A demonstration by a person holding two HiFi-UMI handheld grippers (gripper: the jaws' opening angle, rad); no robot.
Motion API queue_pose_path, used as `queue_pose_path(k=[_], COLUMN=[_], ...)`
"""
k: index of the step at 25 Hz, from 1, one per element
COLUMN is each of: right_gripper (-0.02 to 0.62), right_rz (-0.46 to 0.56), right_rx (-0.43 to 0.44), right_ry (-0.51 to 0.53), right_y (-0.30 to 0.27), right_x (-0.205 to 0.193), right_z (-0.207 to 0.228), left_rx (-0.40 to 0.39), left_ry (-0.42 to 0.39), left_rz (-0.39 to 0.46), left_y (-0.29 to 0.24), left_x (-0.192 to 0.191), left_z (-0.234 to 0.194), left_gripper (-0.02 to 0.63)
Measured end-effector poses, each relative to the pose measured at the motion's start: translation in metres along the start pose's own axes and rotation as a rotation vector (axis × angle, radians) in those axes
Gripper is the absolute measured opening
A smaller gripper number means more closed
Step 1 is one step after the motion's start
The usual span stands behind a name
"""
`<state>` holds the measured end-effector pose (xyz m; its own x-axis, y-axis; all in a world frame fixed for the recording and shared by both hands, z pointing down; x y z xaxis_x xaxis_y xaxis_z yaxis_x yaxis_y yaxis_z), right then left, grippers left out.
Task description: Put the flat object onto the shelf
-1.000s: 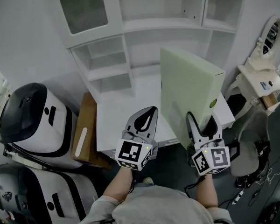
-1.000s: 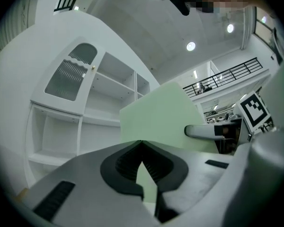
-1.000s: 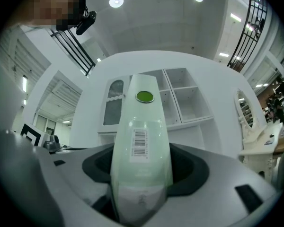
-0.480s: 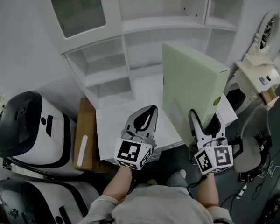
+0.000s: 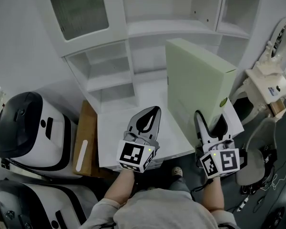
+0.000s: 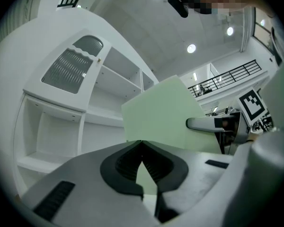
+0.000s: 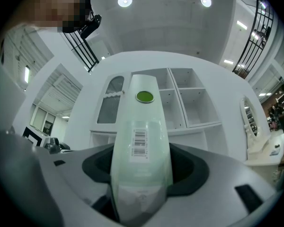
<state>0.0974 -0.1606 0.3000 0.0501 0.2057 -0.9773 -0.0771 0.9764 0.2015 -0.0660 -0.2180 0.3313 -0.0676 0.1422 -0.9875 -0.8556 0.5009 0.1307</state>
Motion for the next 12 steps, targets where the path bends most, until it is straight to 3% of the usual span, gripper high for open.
queue_pose_path(k=[4, 12], right_gripper=[0.291, 0.291], right_rz=[0.021, 0.128], right_rx=[0.035, 0.114], right_ry=[0.073, 0.341], right_y=[-0.022, -0.064], right_x=[0.010, 0.057], right_z=[0.007, 0.017], left_rx=[0.023, 0.075], left_ry=[0.008, -0.012], left_rz=[0.011, 0.015], left_y=[-0.017, -0.043], left_x=[0.002, 0.006], left_z=[-0.011, -0.026], left_gripper=[0.015, 0.015])
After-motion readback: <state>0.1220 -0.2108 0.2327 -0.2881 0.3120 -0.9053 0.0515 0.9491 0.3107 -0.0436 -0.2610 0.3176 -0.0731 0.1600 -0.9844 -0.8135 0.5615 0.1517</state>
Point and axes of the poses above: the fingertips, and each gripper's own axes: y backward along the fingers, z to its right, x out of its top, the point moved 3 cm from there along y, backward along the fingers, and after that the axes turned 15 degrees about -x, right-handed, at the moved point
